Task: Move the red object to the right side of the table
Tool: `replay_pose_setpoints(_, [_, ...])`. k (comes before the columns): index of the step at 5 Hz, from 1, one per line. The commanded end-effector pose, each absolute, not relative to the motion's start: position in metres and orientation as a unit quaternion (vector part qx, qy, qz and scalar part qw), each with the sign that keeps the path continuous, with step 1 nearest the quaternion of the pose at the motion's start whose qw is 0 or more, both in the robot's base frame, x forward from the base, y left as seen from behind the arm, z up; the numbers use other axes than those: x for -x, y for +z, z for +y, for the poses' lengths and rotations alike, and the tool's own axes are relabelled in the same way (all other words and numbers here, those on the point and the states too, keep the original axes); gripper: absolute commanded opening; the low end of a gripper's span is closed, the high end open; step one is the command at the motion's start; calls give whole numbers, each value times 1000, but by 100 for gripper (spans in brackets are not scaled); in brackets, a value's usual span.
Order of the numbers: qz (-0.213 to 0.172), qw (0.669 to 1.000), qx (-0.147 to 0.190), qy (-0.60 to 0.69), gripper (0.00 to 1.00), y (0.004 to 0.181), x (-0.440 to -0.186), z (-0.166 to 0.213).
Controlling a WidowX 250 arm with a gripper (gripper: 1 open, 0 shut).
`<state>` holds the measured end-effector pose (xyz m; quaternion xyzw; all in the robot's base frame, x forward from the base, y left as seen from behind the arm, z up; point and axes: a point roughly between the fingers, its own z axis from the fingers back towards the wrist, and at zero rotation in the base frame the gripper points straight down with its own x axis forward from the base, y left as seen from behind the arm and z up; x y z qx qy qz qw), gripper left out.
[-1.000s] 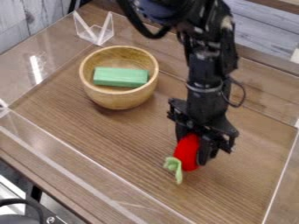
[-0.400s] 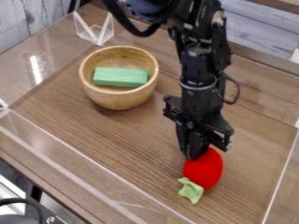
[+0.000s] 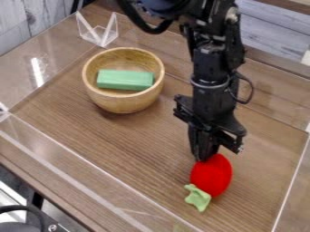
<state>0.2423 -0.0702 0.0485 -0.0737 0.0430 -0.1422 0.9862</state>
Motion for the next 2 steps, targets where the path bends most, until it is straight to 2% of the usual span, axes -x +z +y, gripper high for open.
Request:
replay_pose_setpoints(1, [29,985,75,-151,100,67,-246,-83])
replay_pose_setpoints(2, [29,988,75,-129,100,72,-240,-82])
